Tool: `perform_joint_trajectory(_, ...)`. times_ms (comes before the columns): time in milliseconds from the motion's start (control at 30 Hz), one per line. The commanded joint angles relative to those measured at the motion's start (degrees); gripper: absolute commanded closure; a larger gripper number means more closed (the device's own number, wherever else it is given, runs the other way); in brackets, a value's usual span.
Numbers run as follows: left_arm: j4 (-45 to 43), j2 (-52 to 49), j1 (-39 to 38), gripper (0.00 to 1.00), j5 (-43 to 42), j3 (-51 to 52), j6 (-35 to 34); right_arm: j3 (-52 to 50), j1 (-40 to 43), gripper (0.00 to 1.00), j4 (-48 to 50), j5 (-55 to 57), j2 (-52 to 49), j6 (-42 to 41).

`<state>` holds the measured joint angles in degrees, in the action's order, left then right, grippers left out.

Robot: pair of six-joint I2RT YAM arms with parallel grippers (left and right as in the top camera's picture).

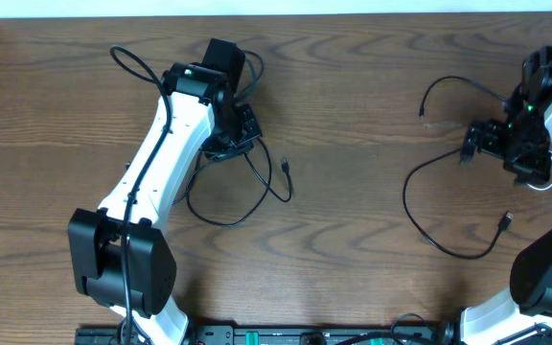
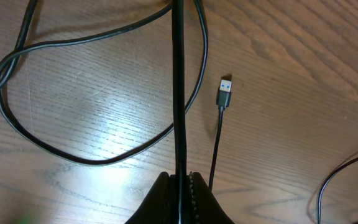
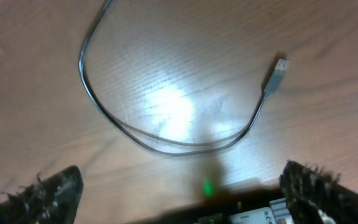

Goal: Untangle cables

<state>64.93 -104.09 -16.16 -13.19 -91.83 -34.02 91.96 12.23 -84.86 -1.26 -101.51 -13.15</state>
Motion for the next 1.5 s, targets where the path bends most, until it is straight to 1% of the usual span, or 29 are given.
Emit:
perform_joint_trajectory(0, 0.37, 0.15, 0.22, 0.93, 0.79, -0.15, 1.03, -2.36, 0.11, 0.01, -0.76, -1.97, 0.31, -0.07)
perform_joint_trajectory(100, 0.37, 0.15, 0.22, 0.92, 0.79, -0.15, 1.03, -6.75, 0.11, 0.01, 1.42, -2.32, 0.31, -2.16)
perform_joint_trajectory(200, 0.39, 0.15, 0.22, 0.92, 0.79, -0.15, 1.03, -12.57, -0.09, 0.01, 6.78, -3.17, 0.31, -4.68)
perform_joint_trajectory(333, 0.37, 0.15, 0.22, 0.93, 0.79, -0.15, 1.03, -19.08, -1.68, 0.01, 14.93, -9.09, 0.31, 2.93)
perform_joint_trajectory(367, 0.37, 0.15, 0.22, 0.93, 0.79, -0.15, 1.03, -20.26, -2.27, 0.01, 15.85, -9.81, 0.31, 3.19)
perform_joint_trajectory(433, 0.37, 0.15, 0.22, 0.93, 0.81, -0.15, 1.03, -21.79, -3.58, 0.01, 16.98, -9.86, 0.31, 3.21)
perform_joint_trajectory(633, 0.59, 0.15, 0.22, 0.92, 2.32, -0.15, 1.01, -23.3, -11.1, 0.02, 17.03, -9.77, 0.31, 8.79)
perform_joint_trajectory(800, 0.63, 0.15, 0.22, 0.93, 2.32, -0.15, 1.01, -23.93, -16.61, 0.02, 17.38, -4.66, 0.31, 8.15)
perform_joint_trajectory(867, 0.63, 0.15, 0.22, 0.93, 2.36, -0.15, 1.05, -24.85, -18.91, 0.05, 18.78, -2.08, 0.28, 6.91)
perform_joint_trajectory(900, 0.66, 0.15, 0.22, 0.92, 2.6, -0.15, 1.05, -25.31, -19.74, 0.09, 19.65, -0.83, 0.28, 5.84)
perform_joint_trajectory(1000, 1.29, 0.15, 0.22, 0.93, 4.11, -0.15, 1.14, -26.86, -22.1, 0.12, 21.64, 3.08, 0.28, 2.29)
perform_joint_trajectory(1133, 2.14, 0.15, 0.22, 0.93, 5.35, -0.15, 1.49, -29.42, -24.09, 0.12, 25.31, 7.17, 0.28, -2.1)
perform_joint_trajectory(1233, 2.32, 0.15, 0.22, 0.93, 5.33, -0.15, 1.46, -32.02, -25.4, 0.19, 31.04, 8.07, 0.28, -4.09)
perform_joint_trajectory(1267, 2.32, 0.15, 0.22, 0.93, 5.33, -0.15, 1.46, -32.92, -25.81, 0.25, 33.33, 8.09, 0.28, -4.24)
perform_joint_trajectory(1300, 2.32, 0.15, 0.22, 0.93, 5.33, -0.15, 1.46, -33.62, -26.21, 0.28, 35.12, 8.26, 0.28, -4.98)
perform_joint_trajectory(1400, 2.43, 0.15, 0.22, 0.93, 5.33, -0.15, 1.46, -34.99, -27.15, 0.32, 39.36, 8.59, 0.28, -7.93)
perform_joint_trajectory(1433, 2.58, 0.15, 0.22, 0.92, 5.33, -0.15, 1.46, -35.21, -27.3, 0.37, 40.63, 8.92, 0.28, -9.44)
perform_joint_trajectory(1467, 2.75, 0.15, 0.22, 0.93, 5.33, -0.15, 1.46, -35.21, -27.3, 0.38, 41.22, 8.9, 0.28, -10.25)
